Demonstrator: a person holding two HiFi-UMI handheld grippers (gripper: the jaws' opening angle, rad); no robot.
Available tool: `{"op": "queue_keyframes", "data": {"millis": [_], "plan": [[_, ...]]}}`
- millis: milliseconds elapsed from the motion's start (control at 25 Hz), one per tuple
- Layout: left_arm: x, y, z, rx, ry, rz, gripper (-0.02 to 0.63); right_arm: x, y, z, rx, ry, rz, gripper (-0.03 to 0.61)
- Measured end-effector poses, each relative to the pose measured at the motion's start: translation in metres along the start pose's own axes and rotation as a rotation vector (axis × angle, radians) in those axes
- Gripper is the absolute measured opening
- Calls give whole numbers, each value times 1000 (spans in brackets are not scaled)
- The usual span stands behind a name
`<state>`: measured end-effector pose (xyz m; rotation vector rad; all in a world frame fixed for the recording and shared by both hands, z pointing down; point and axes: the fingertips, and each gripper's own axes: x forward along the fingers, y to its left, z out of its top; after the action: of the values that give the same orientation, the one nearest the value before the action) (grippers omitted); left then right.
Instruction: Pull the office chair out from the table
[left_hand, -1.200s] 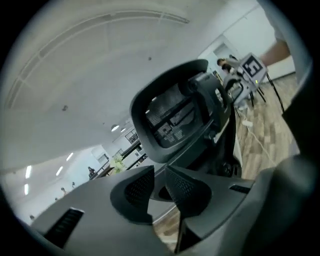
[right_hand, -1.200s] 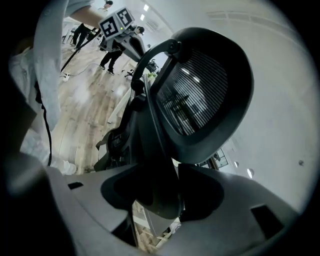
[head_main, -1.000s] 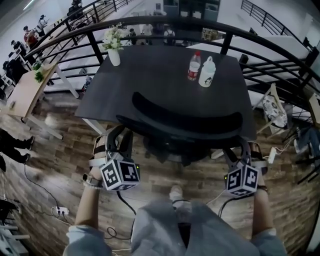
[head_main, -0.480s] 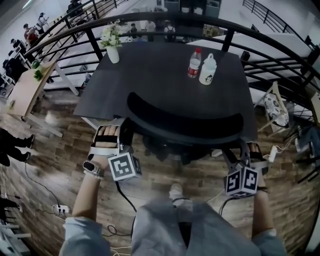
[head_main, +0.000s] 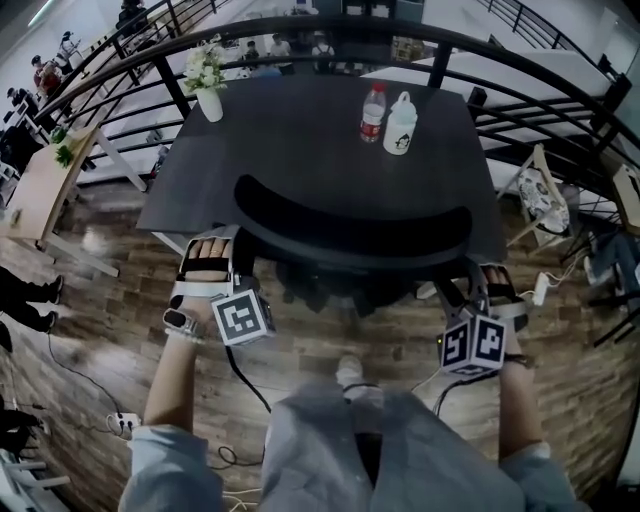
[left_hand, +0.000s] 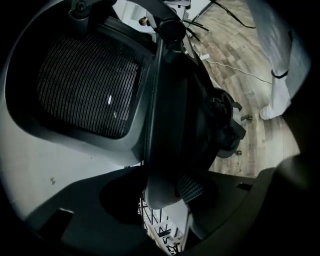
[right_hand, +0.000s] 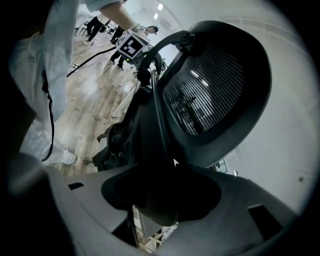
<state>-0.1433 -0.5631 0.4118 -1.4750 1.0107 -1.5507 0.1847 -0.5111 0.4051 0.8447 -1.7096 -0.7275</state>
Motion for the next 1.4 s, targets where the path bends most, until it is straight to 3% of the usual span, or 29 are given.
{"op": "queue_keyframes", "data": {"millis": [920,1200,1400], "plan": [[-26,-1,5,-31,-64,33,204,-23,11,-1,68,84,-7,210],[-80,-33,-21,-25,-79,87,207,-69,57,19,71,117,-50,211],[-104,-40,-20,-15,-88,75,207,-90,70,20,85,131,-44,212]]}}
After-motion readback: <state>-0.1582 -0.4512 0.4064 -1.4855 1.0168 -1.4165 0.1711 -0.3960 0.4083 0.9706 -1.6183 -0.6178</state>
